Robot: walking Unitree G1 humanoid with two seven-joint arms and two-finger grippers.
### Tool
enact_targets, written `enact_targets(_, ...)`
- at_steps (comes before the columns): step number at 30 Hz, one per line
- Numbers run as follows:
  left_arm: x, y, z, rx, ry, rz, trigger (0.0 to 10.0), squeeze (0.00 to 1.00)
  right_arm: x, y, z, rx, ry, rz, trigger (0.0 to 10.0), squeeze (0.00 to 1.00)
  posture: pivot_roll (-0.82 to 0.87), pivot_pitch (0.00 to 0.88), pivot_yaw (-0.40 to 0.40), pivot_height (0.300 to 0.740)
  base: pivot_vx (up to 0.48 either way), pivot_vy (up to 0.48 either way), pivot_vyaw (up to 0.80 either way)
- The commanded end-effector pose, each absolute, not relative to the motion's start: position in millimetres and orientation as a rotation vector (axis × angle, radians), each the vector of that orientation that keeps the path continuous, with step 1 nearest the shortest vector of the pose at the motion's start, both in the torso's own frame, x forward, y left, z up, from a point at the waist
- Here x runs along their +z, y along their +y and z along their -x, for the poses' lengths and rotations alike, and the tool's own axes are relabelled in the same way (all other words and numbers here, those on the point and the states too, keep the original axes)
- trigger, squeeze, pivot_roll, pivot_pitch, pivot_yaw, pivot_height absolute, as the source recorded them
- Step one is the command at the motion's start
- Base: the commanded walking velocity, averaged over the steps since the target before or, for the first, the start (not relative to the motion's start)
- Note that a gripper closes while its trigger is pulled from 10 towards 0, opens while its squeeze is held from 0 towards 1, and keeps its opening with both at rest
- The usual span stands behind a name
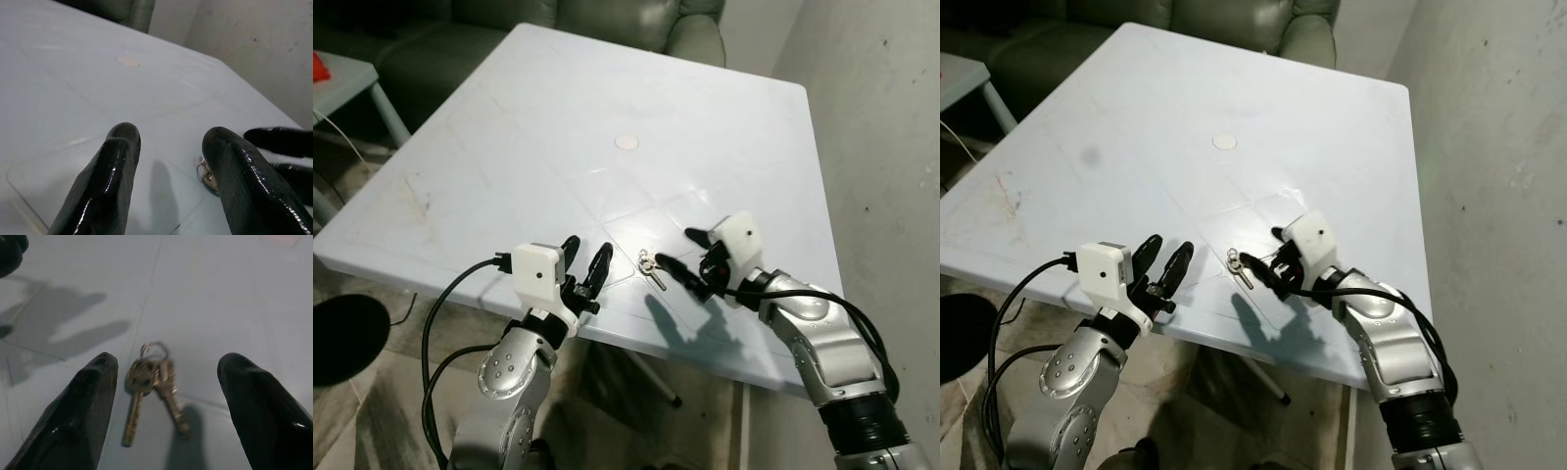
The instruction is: Hang keys on a hook
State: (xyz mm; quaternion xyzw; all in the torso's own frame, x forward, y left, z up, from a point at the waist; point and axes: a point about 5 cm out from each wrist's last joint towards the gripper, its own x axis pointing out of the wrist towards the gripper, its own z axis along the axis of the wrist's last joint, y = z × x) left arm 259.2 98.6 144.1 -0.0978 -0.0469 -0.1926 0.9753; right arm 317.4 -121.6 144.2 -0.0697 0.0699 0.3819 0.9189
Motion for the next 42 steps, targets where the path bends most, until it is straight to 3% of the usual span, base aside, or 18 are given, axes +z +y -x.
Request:
enact_targets(1,148,95,-255,-0.390,-0.099,0.200,10.0,0.00,141,-118,-319,0.802,0.178,0.121,10.0,0.00,0.00,0.241,-0.116,0.740,0.000,0.000,0.00)
enact_targets(18,150,92,-254,-0.383,-0.095,0.209,10.0,0.00,136,-88,-313,0.769,0.197,-0.068,10.0,0.00,0.01,0.238,-0.126,0.740,0.000,0.000,0.00)
enact_targets(42,150,94,-252,-0.351,-0.077,0.232,10.0,0.00,149,-69,-312,0.643,0.062,-0.035,10.0,0.00,0.02,0.250,-0.129,0.740,0.000,0.000,0.00)
